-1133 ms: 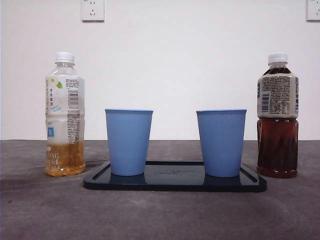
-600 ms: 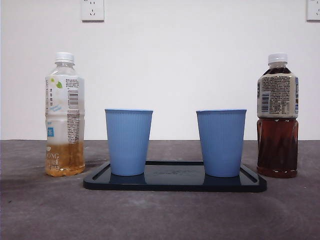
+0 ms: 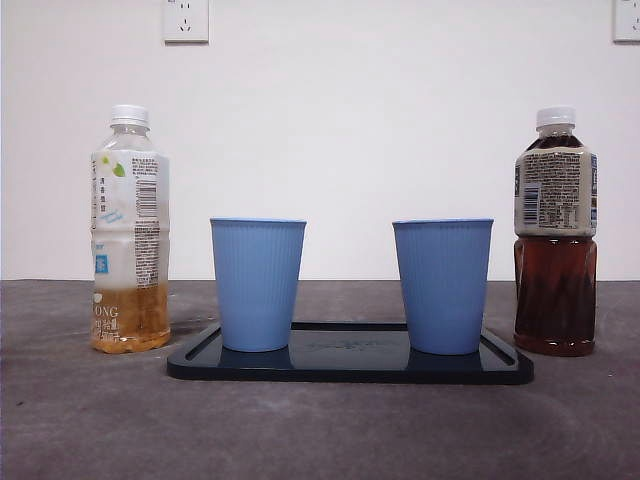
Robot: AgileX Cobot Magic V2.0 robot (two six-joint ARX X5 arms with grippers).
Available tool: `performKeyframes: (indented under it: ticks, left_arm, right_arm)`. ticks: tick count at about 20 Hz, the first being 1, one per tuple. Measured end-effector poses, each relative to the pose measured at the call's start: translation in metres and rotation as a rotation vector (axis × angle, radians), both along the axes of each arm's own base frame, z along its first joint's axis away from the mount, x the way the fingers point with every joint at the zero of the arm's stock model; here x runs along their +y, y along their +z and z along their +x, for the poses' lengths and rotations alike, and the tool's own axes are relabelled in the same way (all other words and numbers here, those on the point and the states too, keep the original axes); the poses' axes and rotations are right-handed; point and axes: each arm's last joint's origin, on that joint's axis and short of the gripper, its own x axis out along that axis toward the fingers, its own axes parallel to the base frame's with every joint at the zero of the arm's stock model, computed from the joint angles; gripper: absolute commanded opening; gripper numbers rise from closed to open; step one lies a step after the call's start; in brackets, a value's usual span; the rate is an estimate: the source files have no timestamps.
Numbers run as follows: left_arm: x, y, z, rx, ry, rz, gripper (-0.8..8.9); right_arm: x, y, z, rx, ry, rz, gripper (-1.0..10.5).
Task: Pour the drink into the cup
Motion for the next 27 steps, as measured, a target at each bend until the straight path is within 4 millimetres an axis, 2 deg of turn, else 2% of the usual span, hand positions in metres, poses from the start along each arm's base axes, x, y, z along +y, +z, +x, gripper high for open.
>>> performKeyframes:
  ticks: [3, 8, 12, 16, 27]
  left_arm:
    - [0.008, -0.029, -0.003, -0.050, 0.086, 0.029, 0.06]
    - [0.013, -0.083, -0.001, 0.038, 0.133, 0.044, 0.06]
    - [0.013, -0.108, 0.002, 0.080, 0.134, 0.046, 0.06]
    - [0.013, -0.114, 0.002, 0.113, 0.133, 0.047, 0.06]
    - [0.013, -0.115, 0.002, 0.114, 0.133, 0.047, 0.06]
  right_arm:
    - [0.000, 0.000, 0.000, 0.000, 0.000, 0.000, 0.1]
    - [0.000, 0.000, 0.000, 0.000, 0.000, 0.000, 0.1]
    - [0.000, 0.000, 0.000, 0.000, 0.000, 0.000, 0.1]
    - [0.000, 0.000, 0.000, -0.001, 0.000, 0.000, 0.1]
    - [0.000, 0.001, 0.000, -0.014, 0.000, 0.004, 0.1]
